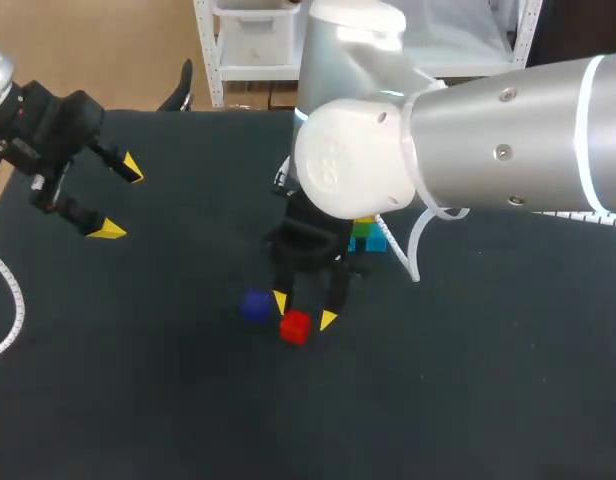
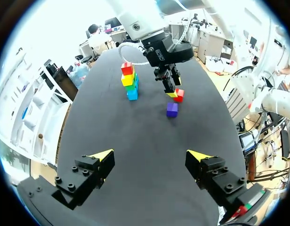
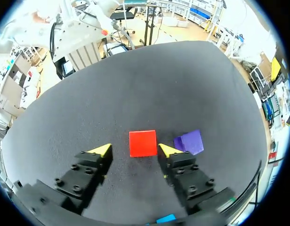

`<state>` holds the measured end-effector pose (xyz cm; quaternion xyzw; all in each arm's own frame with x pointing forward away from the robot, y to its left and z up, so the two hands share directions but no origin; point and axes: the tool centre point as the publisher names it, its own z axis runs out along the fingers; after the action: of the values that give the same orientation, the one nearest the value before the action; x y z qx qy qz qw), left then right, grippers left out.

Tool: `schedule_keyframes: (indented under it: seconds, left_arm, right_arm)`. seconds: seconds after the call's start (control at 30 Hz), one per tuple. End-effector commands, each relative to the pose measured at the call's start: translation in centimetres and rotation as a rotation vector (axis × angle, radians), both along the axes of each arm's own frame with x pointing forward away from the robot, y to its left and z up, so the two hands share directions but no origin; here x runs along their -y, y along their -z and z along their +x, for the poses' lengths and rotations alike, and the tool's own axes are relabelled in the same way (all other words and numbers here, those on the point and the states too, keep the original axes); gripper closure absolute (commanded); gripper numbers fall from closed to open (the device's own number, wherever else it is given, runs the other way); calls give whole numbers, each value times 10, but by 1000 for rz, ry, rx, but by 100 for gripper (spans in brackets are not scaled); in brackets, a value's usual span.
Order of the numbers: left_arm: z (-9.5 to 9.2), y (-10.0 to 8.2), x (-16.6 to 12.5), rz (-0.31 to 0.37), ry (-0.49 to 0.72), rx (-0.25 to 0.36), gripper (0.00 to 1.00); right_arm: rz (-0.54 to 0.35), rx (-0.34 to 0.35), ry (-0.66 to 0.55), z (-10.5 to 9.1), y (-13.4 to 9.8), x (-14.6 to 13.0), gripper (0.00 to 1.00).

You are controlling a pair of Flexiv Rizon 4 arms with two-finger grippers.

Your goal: Place the blue cubes, place green cubes on the blue cubes, place the yellow cubes on the green cubes, then place the red cubes on the yellow cubes, and place purple cube on the red cubes.

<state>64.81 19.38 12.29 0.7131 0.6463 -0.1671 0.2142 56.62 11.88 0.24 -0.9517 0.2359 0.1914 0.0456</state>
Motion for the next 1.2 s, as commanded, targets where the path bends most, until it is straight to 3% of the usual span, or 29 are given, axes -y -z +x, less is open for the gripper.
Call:
schedule_keyframes:
  seconds: [0.03, 0.13, 0.37, 0.57, 0.9, 1.2]
  left_arm:
    - [1, 1, -1, -4, 4, 2, 0]
    - [1, 1, -1, -4, 4, 2, 0]
    - [1, 1, -1, -4, 4, 2, 0]
    - [1, 1, -1, -4, 4, 2, 0]
    - [1, 1, -1, -4, 4, 2, 0]
    - [1, 1, -1, -4, 4, 2, 0]
  right_arm:
    - [0, 3, 5, 1, 1, 1, 56]
    - [-1, 4, 11, 2, 2, 1, 63]
    - [5, 12, 32, 5, -2, 4, 100]
    - [12, 18, 59, 9, -12, 10, 100]
    - [38, 34, 139, 15, -47, 27, 100]
    - [57, 38, 256, 29, -76, 60, 100]
